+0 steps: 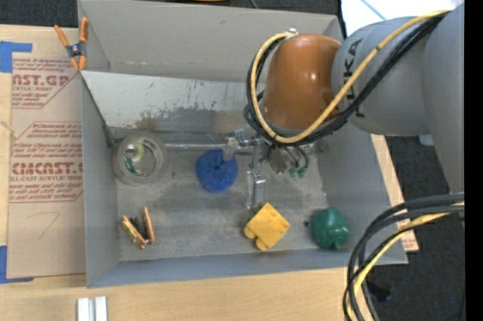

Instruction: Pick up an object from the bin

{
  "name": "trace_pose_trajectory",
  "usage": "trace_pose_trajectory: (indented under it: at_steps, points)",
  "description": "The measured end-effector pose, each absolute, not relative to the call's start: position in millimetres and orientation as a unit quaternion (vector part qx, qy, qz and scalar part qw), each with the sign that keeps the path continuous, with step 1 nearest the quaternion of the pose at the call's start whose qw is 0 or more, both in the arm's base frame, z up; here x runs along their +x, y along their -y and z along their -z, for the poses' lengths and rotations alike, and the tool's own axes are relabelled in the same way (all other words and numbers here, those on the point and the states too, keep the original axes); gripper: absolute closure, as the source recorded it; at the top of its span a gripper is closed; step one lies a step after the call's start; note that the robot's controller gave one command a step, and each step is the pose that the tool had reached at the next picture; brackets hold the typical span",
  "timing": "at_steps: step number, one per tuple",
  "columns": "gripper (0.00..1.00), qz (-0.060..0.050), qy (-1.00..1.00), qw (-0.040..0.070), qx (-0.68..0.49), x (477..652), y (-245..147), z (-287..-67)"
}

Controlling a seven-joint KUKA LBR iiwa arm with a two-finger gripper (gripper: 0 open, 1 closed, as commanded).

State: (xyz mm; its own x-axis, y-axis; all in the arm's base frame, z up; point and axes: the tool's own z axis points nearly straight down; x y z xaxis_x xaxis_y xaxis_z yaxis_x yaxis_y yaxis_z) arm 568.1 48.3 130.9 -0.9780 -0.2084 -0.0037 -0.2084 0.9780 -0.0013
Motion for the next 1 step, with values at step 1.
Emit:
trace_pose_trajectory:
  at_steps: [1]
  points:
    - [0.00,-0.001,-0.992,0.003,-0.123,582.1,-52.7,-110.1]
